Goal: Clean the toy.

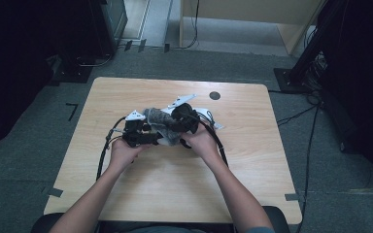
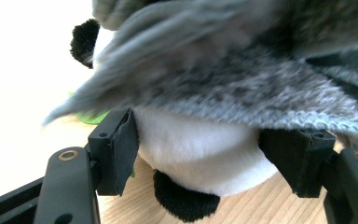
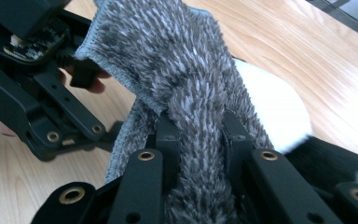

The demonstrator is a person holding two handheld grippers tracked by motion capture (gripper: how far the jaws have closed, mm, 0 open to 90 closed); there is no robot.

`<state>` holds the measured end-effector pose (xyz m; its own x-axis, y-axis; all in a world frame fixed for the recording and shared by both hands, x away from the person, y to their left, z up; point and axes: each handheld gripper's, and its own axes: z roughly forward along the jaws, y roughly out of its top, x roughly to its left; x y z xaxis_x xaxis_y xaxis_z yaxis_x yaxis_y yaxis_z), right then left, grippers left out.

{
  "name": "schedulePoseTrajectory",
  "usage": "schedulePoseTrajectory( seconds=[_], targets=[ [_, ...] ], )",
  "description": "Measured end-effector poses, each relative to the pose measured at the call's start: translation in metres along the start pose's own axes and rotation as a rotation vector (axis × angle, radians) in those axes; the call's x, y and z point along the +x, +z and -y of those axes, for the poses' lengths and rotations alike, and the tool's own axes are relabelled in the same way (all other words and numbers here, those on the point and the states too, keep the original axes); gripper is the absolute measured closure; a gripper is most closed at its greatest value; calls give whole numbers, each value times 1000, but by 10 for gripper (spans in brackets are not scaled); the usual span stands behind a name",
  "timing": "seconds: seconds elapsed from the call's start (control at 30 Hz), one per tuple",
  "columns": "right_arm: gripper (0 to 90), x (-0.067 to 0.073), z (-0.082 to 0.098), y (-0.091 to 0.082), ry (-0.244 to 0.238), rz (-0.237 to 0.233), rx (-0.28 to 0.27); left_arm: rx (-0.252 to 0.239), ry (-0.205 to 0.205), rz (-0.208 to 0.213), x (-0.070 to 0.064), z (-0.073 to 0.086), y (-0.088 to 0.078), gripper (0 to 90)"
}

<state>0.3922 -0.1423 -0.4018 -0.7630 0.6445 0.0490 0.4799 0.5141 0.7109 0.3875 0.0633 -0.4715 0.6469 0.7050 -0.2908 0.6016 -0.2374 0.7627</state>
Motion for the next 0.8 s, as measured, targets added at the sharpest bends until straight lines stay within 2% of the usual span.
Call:
schedulePoseTrajectory(
  seconds=[0.3, 0.57, 0.8],
  targets=[
    [747, -11, 9, -18, 32, 24, 3, 8, 5, 0, 1, 0, 0, 301],
    [747, -30, 27, -55, 108, 68, -37, 11, 0, 18, 4, -2, 0, 301],
    [745, -47, 45, -78, 172, 80, -72, 15, -2, 36, 7, -2, 0, 302]
  ],
)
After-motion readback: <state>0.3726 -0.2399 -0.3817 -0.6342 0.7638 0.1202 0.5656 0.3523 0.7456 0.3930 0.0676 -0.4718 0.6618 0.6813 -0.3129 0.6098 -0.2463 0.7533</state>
